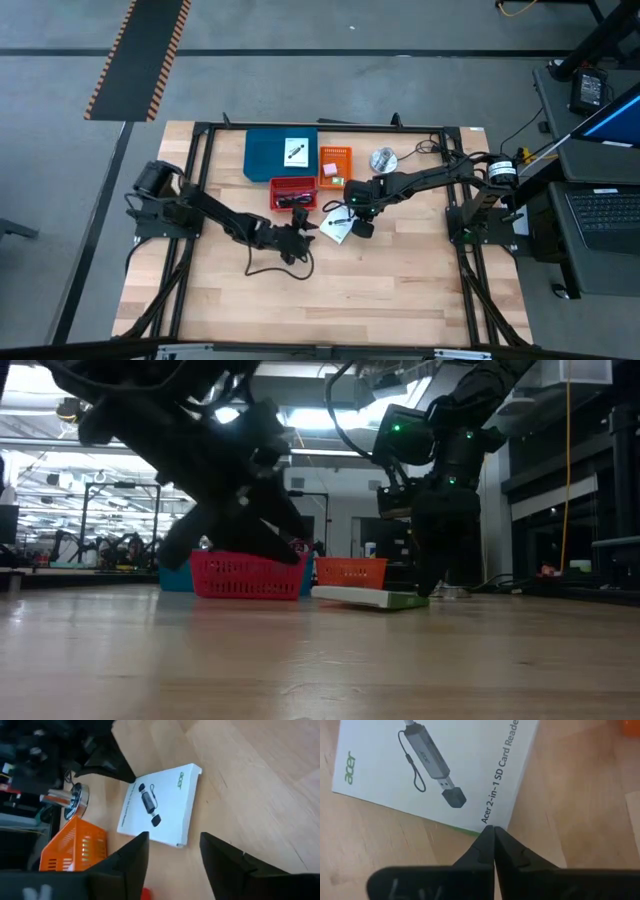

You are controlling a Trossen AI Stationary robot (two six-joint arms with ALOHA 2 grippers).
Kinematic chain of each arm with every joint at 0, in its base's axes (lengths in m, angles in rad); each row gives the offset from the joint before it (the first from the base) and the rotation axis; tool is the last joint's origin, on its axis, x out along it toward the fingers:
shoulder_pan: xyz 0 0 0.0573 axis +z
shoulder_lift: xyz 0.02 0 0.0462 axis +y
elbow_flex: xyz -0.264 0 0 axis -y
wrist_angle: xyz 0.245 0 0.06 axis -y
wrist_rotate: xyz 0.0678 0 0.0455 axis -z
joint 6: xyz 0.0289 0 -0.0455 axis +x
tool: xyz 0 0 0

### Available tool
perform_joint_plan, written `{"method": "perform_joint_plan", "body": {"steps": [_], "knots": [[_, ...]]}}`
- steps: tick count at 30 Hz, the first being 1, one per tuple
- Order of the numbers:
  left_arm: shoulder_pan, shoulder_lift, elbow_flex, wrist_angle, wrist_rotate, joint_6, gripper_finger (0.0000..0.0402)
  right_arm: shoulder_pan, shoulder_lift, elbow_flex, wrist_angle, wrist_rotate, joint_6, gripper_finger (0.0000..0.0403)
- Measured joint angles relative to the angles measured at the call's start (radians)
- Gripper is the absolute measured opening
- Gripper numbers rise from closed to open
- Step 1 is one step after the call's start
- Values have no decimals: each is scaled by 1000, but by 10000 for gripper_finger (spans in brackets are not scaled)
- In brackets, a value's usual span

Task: Pick and place items into bin
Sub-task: Put the card reader box into the blue bin

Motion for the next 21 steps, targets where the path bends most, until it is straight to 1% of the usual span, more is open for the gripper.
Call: {"method": "perform_joint_plan", "body": {"steps": [3,6,9,11,14,21], "knots": [[0,46,36,1,-11,26,187,-1,0,0,6,-16,3,0],[1,63,53,1,-8,39,195,0,1,-1,11,-23,24,0],[3,72,55,-11,11,39,195,0,1,-1,13,-30,31,0],[3,72,55,-47,17,39,194,0,2,-2,19,-53,31,0],[3,72,54,-119,22,39,195,1,2,-2,24,-59,37,0],[16,72,54,-118,9,54,193,1,2,-2,31,-59,54,0]]}}
